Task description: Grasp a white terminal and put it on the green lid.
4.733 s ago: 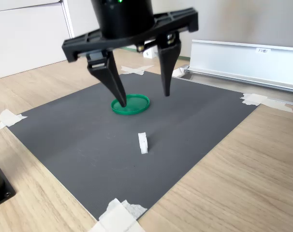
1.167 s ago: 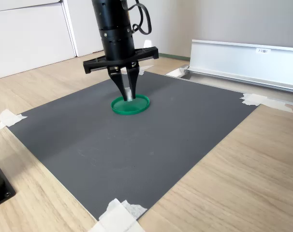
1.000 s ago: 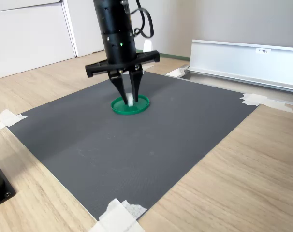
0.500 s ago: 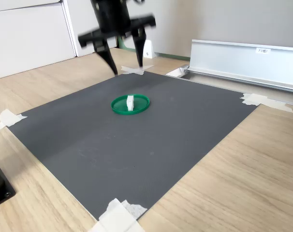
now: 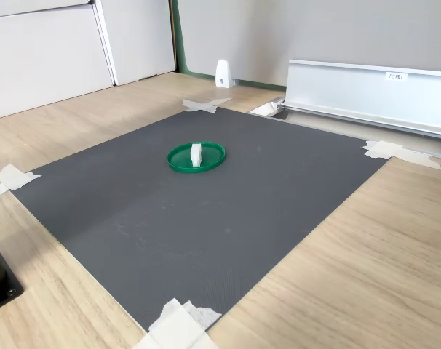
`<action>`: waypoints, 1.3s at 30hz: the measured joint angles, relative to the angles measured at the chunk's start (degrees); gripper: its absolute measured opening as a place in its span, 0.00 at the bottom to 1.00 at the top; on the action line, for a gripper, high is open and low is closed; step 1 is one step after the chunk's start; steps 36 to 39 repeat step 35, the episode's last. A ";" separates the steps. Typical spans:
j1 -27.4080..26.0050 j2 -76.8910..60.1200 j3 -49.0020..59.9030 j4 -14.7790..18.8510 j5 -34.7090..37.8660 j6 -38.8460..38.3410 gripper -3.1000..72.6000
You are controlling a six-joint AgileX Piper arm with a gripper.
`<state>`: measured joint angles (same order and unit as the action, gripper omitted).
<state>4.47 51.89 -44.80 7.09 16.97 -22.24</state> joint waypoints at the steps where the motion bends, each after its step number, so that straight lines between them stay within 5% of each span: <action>1: 0.00 -2.22 1.66 -0.46 -2.31 3.02 0.04; 9: 0.00 -17.23 17.80 -1.44 -6.73 18.11 0.03; 20: -2.99 -32.95 32.22 -1.46 -6.73 18.77 0.03; 39: -4.65 -49.26 38.71 -1.46 -7.07 18.82 0.03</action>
